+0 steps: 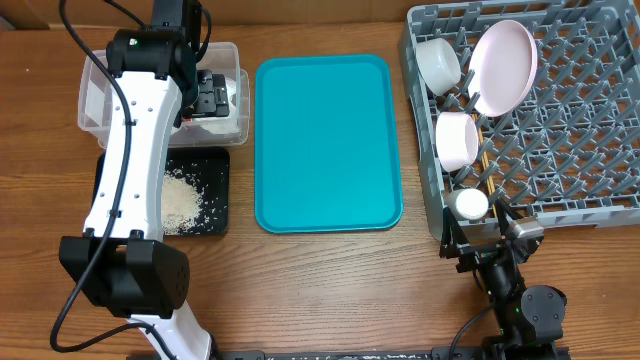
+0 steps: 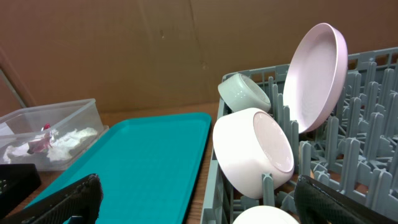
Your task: Sort waste into correct bins and load items into the dishwasher
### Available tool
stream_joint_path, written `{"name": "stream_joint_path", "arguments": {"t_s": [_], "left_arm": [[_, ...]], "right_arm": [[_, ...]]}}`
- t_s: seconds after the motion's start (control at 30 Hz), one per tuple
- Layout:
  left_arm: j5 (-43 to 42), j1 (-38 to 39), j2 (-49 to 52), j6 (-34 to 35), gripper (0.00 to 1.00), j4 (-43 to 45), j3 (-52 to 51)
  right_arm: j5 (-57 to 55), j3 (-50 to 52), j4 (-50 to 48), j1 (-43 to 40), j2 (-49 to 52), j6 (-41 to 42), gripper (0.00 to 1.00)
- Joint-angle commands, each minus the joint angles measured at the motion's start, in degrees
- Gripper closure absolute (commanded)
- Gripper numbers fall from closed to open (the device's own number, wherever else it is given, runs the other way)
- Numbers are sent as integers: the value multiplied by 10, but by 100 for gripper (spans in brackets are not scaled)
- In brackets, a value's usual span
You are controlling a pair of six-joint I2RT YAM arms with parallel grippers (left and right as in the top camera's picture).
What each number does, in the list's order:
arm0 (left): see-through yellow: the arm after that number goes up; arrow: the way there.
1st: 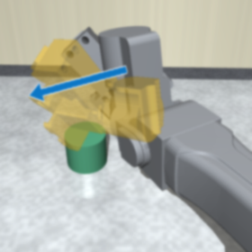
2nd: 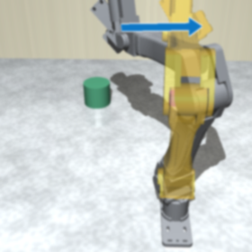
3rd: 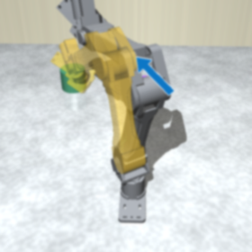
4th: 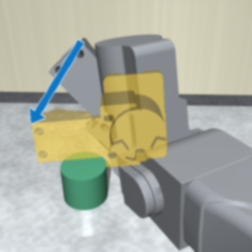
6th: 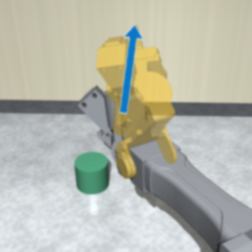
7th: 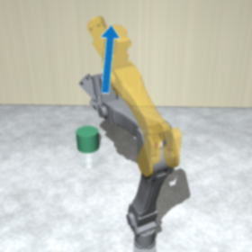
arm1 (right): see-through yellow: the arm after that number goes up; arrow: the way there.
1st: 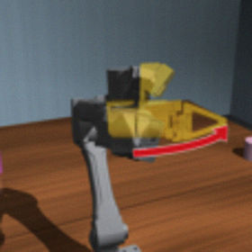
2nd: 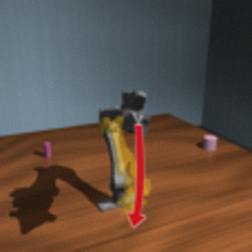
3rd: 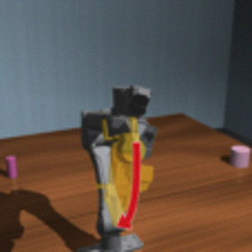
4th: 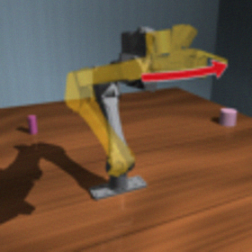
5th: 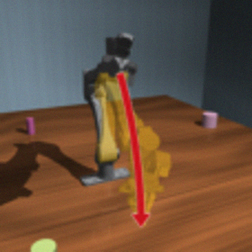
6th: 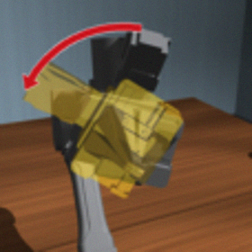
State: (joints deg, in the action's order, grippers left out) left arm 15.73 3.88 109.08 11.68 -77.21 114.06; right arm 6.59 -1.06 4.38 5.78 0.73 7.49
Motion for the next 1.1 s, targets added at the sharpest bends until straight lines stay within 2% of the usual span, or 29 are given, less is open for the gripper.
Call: {"name": "stream_joint_path", "arguments": {"t_s": [0.0, 0.33, 0.67, 0.77, 0.83, 0.93, 1.07], "left_arm": [[8, -1, -15, 3, 0, -1, 12], [7, 0, -15, 3, 0, -1, 12], [15, 36, -81, -3, 0, 14, 10], [-5, 36, -128, -3, 0, 92, -32], [-39, 28, -176, -3, 0, 190, -100], [-82, 17, -259, -3, 0, 340, -232], [-103, 2, -368, -3, 0, 491, -411]], "right_arm": [[-5, 6, -2, 4, -6, 0, 0], [-5, 6, -2, 4, -6, 0, 0], [-5, 6, -2, 4, -6, 0, 0], [-5, 6, -2, 4, -6, 0, 0], [-5, 6, -2, 4, -6, 0, 0], [-5, 6, -2, 4, -6, 0, 0], [-5, 6, -2, 4, -6, 0, 0]]}}
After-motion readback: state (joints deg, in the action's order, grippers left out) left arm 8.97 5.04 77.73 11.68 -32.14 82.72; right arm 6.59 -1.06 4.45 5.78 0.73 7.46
